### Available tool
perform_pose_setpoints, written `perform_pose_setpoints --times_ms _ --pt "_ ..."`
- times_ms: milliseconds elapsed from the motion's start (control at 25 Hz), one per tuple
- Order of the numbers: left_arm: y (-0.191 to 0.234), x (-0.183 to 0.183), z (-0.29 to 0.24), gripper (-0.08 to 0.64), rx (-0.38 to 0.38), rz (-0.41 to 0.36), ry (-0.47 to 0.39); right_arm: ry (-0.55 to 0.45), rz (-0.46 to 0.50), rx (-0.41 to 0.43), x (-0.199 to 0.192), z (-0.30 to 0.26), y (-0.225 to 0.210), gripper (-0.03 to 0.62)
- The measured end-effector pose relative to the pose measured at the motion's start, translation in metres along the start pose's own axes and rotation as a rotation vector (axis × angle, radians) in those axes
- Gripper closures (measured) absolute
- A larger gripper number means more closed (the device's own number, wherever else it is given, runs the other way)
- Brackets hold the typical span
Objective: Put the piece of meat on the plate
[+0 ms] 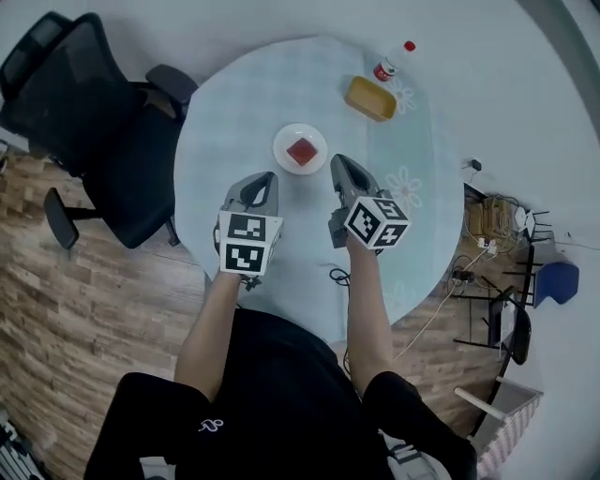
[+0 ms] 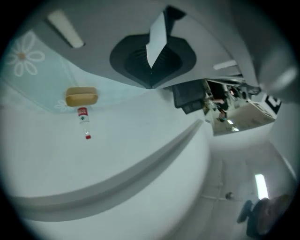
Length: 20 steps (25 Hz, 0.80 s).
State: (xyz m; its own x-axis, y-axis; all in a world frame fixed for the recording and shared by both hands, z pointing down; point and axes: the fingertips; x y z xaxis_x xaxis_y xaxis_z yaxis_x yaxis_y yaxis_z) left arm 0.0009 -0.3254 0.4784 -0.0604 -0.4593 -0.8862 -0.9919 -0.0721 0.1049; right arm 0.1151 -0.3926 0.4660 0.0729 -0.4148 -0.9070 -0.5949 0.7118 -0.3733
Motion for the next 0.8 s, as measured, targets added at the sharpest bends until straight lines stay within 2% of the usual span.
perform_pose_setpoints --times_ms 120,240,480,800 --pt "-0.021 0.027 0.032 0.56 -0.031 0.03 -0.156 -0.13 0.023 0.079 0.019 0.032 0.046 0.581" --pt "-0.037 0.043 0.056 0.56 -0.031 -0.009 -0.229 -0.163 0.054 0.036 0.025 0.059 0.071 0.581" --pt "-0.051 0.074 0.086 0.56 -0.007 -0.065 -0.314 -0.142 0.188 -0.032 0.033 0.087 0.096 0.581" --pt "-0.072 0.088 0.103 0.56 -0.022 -0.148 -0.347 -0.191 0.242 -0.098 0.061 0.108 0.101 0.581"
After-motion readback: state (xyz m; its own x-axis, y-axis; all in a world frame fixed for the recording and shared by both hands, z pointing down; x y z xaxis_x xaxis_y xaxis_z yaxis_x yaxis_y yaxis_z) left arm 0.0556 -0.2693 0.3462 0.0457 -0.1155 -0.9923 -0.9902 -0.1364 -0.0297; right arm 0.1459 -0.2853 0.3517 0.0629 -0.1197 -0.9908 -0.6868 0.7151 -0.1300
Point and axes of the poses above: the fingertips, and each gripper's own axes: z backward along the fingers, y to its left, x out of its top, and after that the axes turned 14 degrees about x, right-handed
